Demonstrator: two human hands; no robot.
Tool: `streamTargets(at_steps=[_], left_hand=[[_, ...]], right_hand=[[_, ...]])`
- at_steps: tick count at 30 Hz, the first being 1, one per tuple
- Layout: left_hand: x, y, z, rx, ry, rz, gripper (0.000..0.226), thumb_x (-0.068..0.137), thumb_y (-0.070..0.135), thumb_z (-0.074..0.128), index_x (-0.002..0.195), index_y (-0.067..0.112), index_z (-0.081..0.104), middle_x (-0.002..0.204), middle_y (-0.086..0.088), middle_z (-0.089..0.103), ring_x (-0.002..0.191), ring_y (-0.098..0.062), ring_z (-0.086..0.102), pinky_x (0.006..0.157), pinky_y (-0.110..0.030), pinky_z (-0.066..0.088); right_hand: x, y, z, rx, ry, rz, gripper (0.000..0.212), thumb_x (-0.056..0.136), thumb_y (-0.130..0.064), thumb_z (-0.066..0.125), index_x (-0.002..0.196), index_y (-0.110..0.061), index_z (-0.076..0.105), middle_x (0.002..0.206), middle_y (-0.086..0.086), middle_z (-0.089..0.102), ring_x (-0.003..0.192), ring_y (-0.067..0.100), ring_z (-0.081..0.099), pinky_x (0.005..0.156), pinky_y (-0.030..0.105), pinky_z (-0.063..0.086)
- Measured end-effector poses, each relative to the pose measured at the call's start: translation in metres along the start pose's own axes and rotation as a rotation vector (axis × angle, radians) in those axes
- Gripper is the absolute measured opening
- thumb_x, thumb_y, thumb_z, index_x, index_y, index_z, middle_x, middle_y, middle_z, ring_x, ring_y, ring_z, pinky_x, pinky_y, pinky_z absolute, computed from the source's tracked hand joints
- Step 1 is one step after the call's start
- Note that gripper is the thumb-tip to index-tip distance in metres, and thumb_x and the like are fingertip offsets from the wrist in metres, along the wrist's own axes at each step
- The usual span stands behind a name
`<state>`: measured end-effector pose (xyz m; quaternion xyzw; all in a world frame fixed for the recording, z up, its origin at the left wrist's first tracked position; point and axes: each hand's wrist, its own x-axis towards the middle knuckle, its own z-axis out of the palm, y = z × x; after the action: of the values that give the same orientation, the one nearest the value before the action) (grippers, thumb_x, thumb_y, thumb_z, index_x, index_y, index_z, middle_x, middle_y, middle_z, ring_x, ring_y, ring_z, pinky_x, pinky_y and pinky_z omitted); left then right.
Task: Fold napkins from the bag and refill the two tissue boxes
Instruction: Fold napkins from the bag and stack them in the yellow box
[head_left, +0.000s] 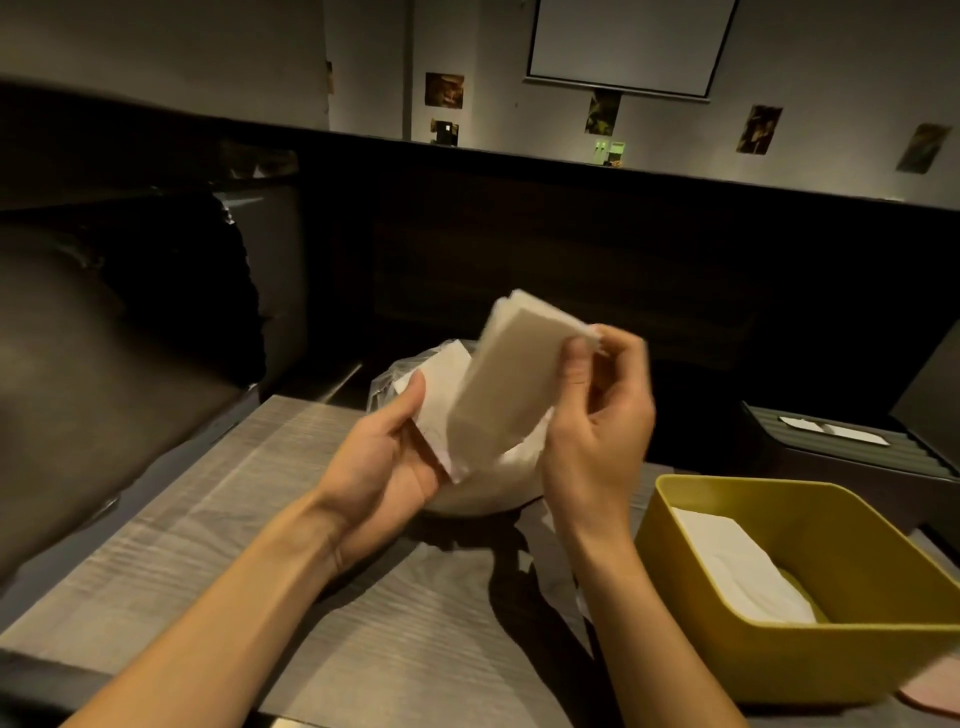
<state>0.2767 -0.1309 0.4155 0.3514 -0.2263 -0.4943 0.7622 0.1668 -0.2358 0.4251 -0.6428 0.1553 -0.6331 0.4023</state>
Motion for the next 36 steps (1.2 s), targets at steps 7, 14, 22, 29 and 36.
streamTargets(at_steps=[7,14,22,29,36], left_hand=[[-0.001,0.006,-0.002,0.098,0.042,0.023,0.047,0.106,0.045,0.037,0.139,0.021,0.06,0.126,-0.01,0.073,0.116,-0.026,0.071,0.097,-0.049,0.055],[0.004,0.007,-0.008,0.111,0.144,0.121,0.043,0.102,0.034,0.048,0.138,0.013,0.057,0.122,-0.013,0.074,0.113,-0.025,0.072,0.093,-0.046,0.06],[0.01,0.019,-0.025,0.001,0.326,0.173,0.048,0.109,0.029,0.041,0.098,0.008,0.083,0.101,-0.006,0.08,0.085,-0.013,0.078,0.067,-0.027,0.062],[0.011,0.006,-0.025,0.189,0.333,0.087,0.028,0.108,0.027,0.042,0.121,0.01,0.061,0.111,-0.015,0.078,0.094,-0.024,0.078,0.085,-0.041,0.056],[0.009,0.009,-0.024,0.117,0.308,0.072,0.036,0.108,0.026,0.043,0.139,0.009,0.052,0.116,-0.016,0.076,0.104,-0.025,0.076,0.084,-0.041,0.056]], right_hand=[[-0.002,0.001,0.003,-0.198,-0.123,-0.071,0.011,0.106,-0.03,0.057,0.112,-0.022,0.061,0.086,-0.021,0.063,0.083,-0.001,0.067,0.06,0.018,0.054],[-0.003,0.014,0.015,-0.409,-0.208,-0.163,0.019,0.108,-0.026,0.054,0.123,-0.023,0.065,0.107,-0.012,0.069,0.094,0.002,0.066,0.08,0.03,0.059],[0.012,0.016,0.011,-0.733,-0.689,0.038,0.042,0.096,-0.005,0.053,0.127,-0.028,0.071,0.126,-0.007,0.071,0.119,0.01,0.063,0.105,0.036,0.052],[0.008,0.017,0.009,-0.933,-0.899,0.16,0.043,0.09,-0.039,0.054,0.129,-0.022,0.061,0.128,0.003,0.066,0.121,0.026,0.056,0.098,0.037,0.034],[0.007,0.029,0.003,-0.915,-0.735,0.143,0.017,0.102,-0.024,0.055,0.108,-0.027,0.071,0.101,-0.004,0.069,0.099,0.02,0.065,0.078,0.032,0.051]])
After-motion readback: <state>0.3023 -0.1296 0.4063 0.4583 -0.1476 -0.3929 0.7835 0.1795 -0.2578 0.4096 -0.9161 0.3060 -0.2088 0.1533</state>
